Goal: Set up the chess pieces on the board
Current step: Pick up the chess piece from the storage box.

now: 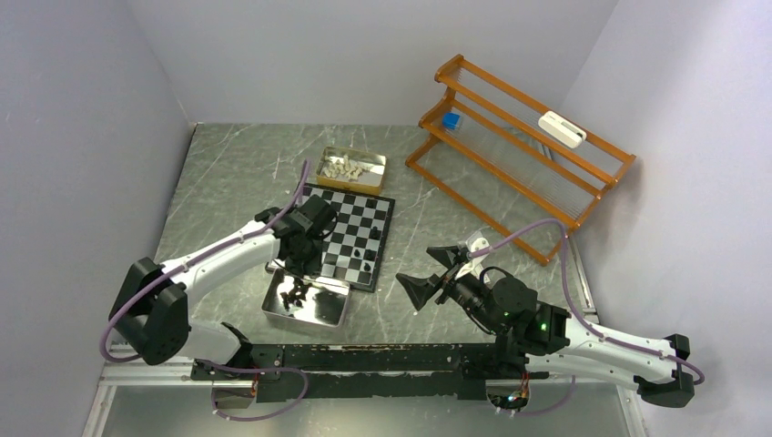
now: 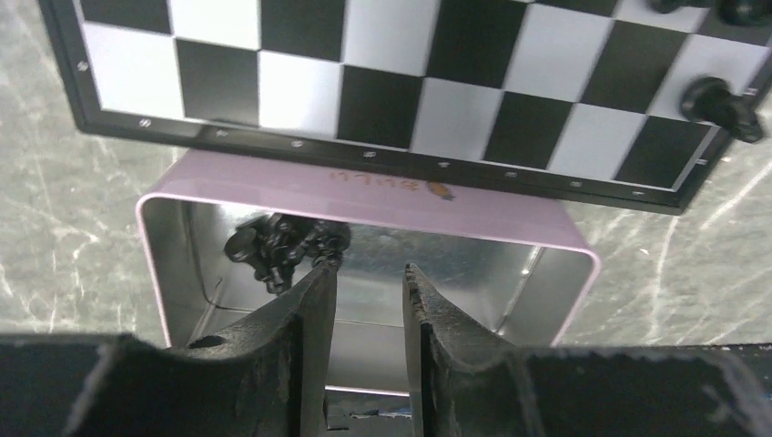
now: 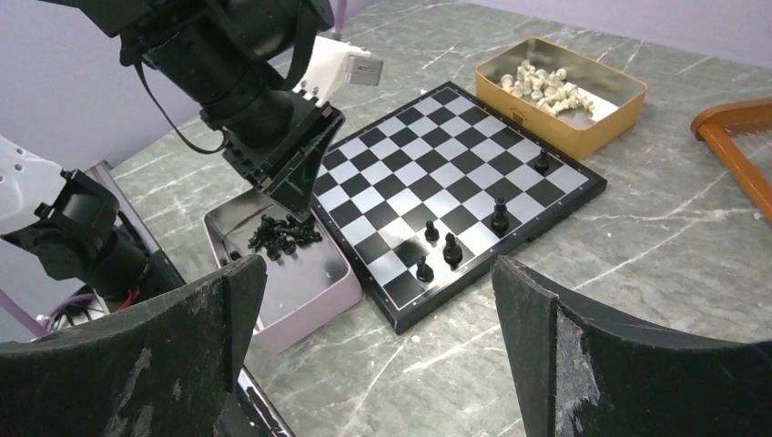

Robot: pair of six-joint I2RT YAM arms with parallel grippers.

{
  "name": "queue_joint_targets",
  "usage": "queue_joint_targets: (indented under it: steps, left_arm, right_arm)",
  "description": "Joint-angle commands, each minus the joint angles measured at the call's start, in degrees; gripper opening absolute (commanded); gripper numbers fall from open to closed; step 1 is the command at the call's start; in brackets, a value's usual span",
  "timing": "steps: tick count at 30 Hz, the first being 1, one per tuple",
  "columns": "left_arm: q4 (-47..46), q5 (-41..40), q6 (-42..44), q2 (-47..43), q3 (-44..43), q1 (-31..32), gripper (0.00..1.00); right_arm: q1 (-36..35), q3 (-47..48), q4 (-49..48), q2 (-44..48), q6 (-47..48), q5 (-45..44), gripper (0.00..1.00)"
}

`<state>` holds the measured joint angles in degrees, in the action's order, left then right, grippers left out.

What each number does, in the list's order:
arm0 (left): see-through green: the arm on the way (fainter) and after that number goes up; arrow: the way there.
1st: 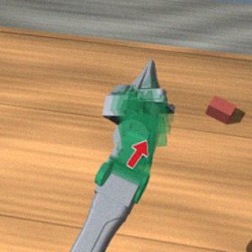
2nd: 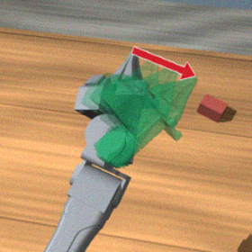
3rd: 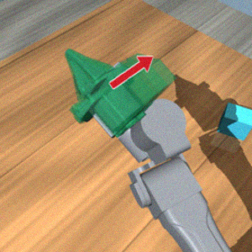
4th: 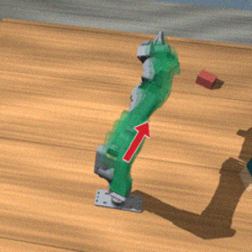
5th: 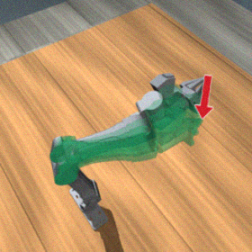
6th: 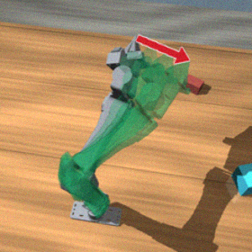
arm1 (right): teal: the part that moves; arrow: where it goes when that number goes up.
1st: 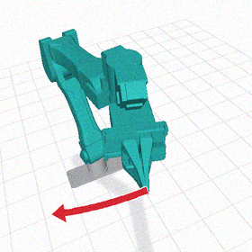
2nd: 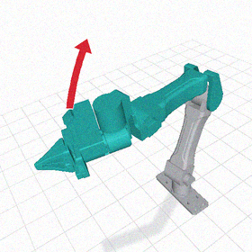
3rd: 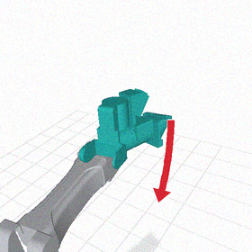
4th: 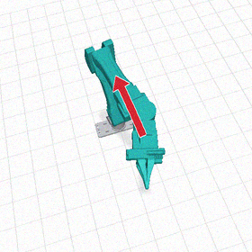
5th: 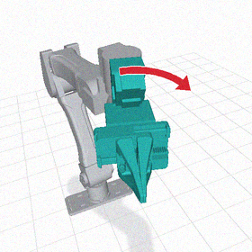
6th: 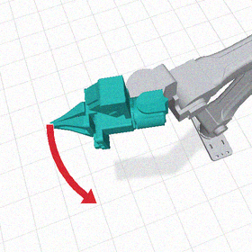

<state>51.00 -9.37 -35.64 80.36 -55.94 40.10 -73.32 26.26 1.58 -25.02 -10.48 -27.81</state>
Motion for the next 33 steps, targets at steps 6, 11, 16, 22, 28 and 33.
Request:
queue_joint_targets:
  steps: [6,11,16,22,28,33]
  left_arm:
    - [0.0,-1.1,0.1,-3.3,4.8,-7.8,0.33]
    - [-2.2,-0.4,0.5,-1.7,6.3,-8.3,0.29]
    - [-2.9,-0.4,0.5,-0.4,6.7,-8.7,0.26]
    - [-3.8,0.1,0.7,1.2,7.0,-9.0,0.24]
    - [-4.8,0.8,1.4,3.0,7.0,-9.6,0.22]
    - [-5.0,0.6,1.4,3.7,7.0,-9.8,0.22]
  right_arm:
    - [-0.2,0.2,-1.2,2.6,-0.1,-0.3,1.0]
    - [-0.2,0.0,-0.6,3.5,0.1,-0.8,1.0]
    - [-0.2,-0.1,-1.1,3.3,0.2,-0.7,1.0]
    - [-0.2,0.0,-1.1,3.2,0.2,-0.6,1.0]
    - [-0.2,-0.2,-1.3,3.9,0.2,-0.5,1.0]
    - [-0.3,0.2,-0.3,4.1,0.1,-0.8,1.0]
